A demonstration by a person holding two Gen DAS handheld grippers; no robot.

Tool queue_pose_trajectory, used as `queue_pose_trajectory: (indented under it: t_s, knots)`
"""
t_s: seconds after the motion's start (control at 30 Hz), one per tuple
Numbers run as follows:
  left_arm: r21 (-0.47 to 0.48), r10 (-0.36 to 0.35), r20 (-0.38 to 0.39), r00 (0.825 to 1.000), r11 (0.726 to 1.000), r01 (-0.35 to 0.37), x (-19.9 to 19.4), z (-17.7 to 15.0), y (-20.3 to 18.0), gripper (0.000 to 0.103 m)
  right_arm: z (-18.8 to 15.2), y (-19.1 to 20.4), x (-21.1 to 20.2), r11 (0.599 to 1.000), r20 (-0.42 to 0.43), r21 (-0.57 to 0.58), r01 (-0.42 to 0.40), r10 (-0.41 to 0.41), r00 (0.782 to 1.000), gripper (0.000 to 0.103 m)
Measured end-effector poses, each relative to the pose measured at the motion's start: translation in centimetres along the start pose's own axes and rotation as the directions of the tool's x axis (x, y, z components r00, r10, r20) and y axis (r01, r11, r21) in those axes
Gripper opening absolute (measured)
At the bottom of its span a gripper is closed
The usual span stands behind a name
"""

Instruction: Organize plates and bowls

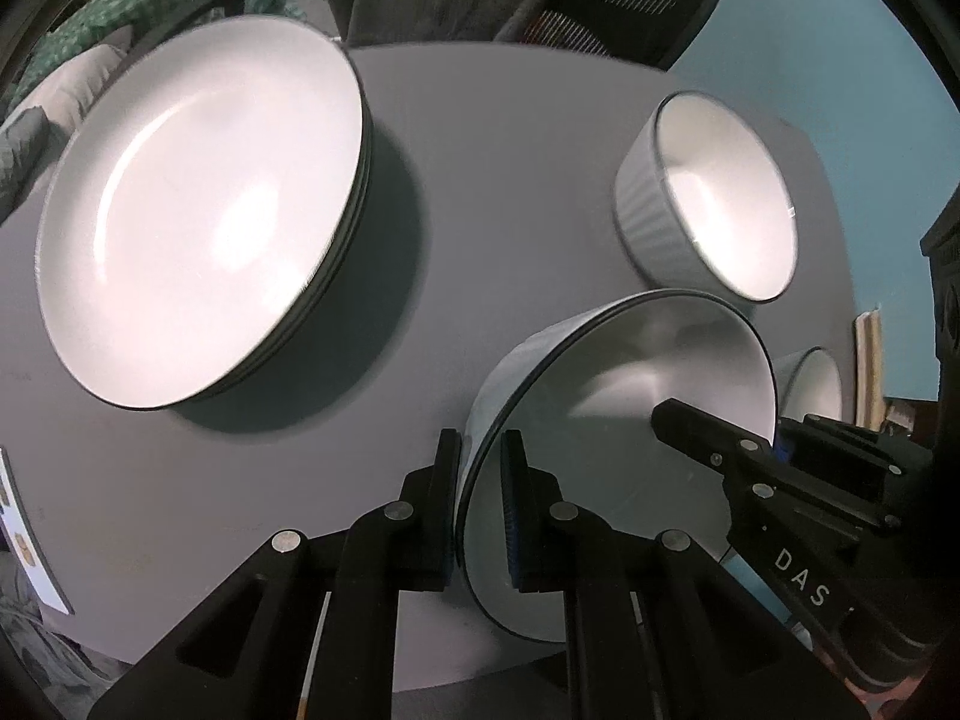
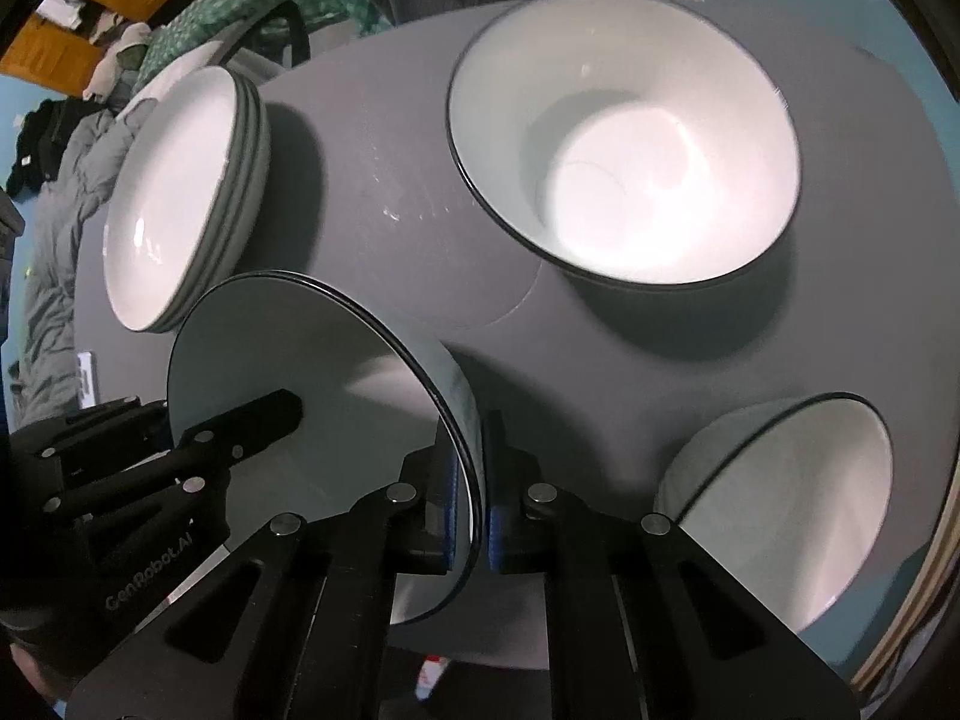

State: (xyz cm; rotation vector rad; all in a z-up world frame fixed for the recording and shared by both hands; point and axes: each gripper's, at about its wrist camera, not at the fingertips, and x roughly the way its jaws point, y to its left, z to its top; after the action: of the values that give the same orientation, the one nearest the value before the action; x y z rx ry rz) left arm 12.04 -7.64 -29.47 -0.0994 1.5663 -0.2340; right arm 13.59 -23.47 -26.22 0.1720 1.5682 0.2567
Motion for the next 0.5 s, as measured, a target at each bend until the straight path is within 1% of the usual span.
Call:
queue_pose_trajectory:
  t_s: [0.2, 0.33, 0.37, 0.43, 0.5]
  knots:
    - [0.039, -0.007, 0.052, 0.999, 0.999, 0.005, -3.4, 2.5, -2.1, 0.012, -0.4, -0.1, -2.3, 1.000, 0.038, 0.013, 0.009, -0.009, 0.999, 0.008]
    - [0.070, -0.007, 0.085, 0.996, 0.998, 0.001, -4.1, 2.5, -3.8, 0.012, 0.1, -1.1, -3.9, 1.000, 0.071, 0.023, 0.009, -0.011, 0.997, 0.008]
    - [0.077, -0.007, 0.091, 0.996, 0.997, 0.000, -4.4, 2.7, -4.4, 0.012, 0.8, -0.7, -3.5, 1.000, 0.077, 0.027, 0.009, -0.011, 0.997, 0.008]
    - [0.089, -0.014, 0.104, 0.994, 0.996, 0.005, -5.4, 3.3, -5.5, 0.012, 1.0, -1.2, -4.3, 0.999, 0.097, 0.034, 0.010, -0.013, 0.995, 0.008]
    - [0.099, -0.019, 0.116, 0.993, 0.995, 0.008, -5.5, 3.5, -6.3, 0.012, 1.1, -1.3, -4.7, 0.999, 0.114, 0.037, 0.016, -0.020, 0.993, 0.008]
